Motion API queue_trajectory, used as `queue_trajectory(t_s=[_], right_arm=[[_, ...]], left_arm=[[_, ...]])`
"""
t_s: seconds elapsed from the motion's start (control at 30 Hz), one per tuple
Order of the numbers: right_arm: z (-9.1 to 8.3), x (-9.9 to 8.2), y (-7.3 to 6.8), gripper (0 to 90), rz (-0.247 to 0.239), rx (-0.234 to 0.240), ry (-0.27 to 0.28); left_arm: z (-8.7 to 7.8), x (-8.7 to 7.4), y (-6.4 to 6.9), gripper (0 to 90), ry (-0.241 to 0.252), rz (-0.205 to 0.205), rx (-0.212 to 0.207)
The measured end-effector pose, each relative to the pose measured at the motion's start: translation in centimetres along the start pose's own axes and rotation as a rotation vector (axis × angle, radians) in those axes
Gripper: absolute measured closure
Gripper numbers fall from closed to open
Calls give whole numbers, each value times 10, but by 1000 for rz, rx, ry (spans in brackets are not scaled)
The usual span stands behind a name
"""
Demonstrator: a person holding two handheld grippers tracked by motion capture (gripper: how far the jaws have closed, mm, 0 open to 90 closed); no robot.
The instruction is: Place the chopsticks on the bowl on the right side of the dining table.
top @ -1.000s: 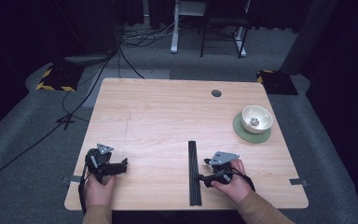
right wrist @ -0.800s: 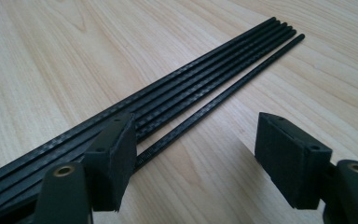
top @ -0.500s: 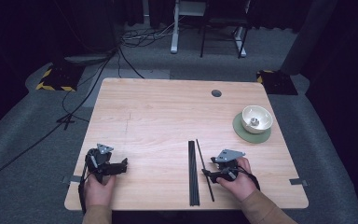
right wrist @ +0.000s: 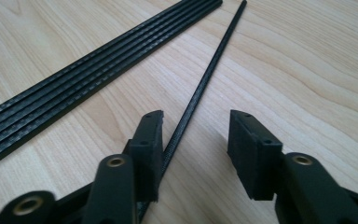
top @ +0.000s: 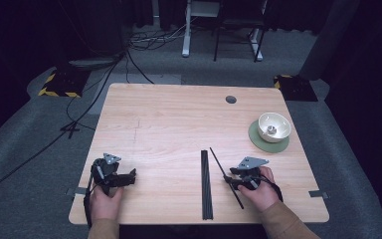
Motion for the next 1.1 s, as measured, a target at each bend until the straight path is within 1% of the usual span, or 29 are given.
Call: queue_trajectory(t_s=[0.03, 0.1, 0.13, 0.17, 0.2, 0.23, 0.3, 0.33, 0.37, 0.4, 0.47, 0.57, 0.63, 0.7, 0.73, 0.8, 0.83, 0.87, 1.03, 1.1], right_arm=[[-1, 0, 0, 616, 8, -4, -3], [-1, 0, 2, 662, 4, -10, -2], [-2, -1, 2, 669, 10, -11, -7], [-3, -1, 3, 682, 3, -11, -10], [-3, -1, 2, 695, 13, -15, -12], [-4, -1, 3, 704, 10, -14, -12], [-5, -2, 4, 727, 21, -14, -18], [-4, -2, 5, 744, 15, -16, -13], [-5, -2, 5, 760, 27, -19, -20], [-5, -2, 7, 777, 25, -18, -16], [-6, -2, 8, 803, 37, -23, -18], [-6, -3, 11, 812, 68, -25, -15], [-6, -3, 13, 818, 68, -29, -12], [-6, -2, 16, 843, 87, -44, -12], [-6, -3, 17, 850, 83, -46, -12], [-6, -3, 17, 856, 96, -51, -12], [-6, -3, 19, 859, 87, -56, -11], [-6, -3, 18, 863, 97, -61, -14], [-7, -3, 22, 867, 96, -84, -6], [-8, -3, 24, 868, 83, -86, 1]], left_arm=[[0, 0, 0, 22, 0, 0, 0], [0, 0, 0, 22, 0, 0, 0], [0, 0, 0, 23, 0, 0, 0], [0, 0, 0, 22, 0, 0, 0], [0, 0, 0, 22, 0, 0, 0], [0, 0, 0, 22, 0, 0, 0], [0, 0, 0, 22, 0, 0, 0], [0, 0, 0, 22, 0, 0, -1], [0, 0, 0, 22, 0, 0, 1], [0, 0, 0, 22, 0, -1, -2], [0, 0, 0, 23, 0, -1, -1], [0, 0, 0, 22, 0, -1, -1], [0, 0, 0, 22, 0, -1, 0], [0, 0, 0, 23, 0, 0, -1], [0, 0, 0, 22, 0, -1, -1], [0, 0, 0, 22, 0, -1, -2], [0, 0, 0, 22, 0, -1, -1], [0, 0, 0, 23, 0, -2, -1], [-1, -1, 0, 22, -2, 2, -1], [-1, 0, 0, 22, -3, 3, -1]])
Point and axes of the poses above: each handheld gripper's, and its own axes: z roughly forward along the jaws, x roughly out of its top, y roughly to its right, the point moved 6 cm from there along z, roughly forward along the jaws, and after that the axes turned 7 degrees about y, right-handed, at the moved point
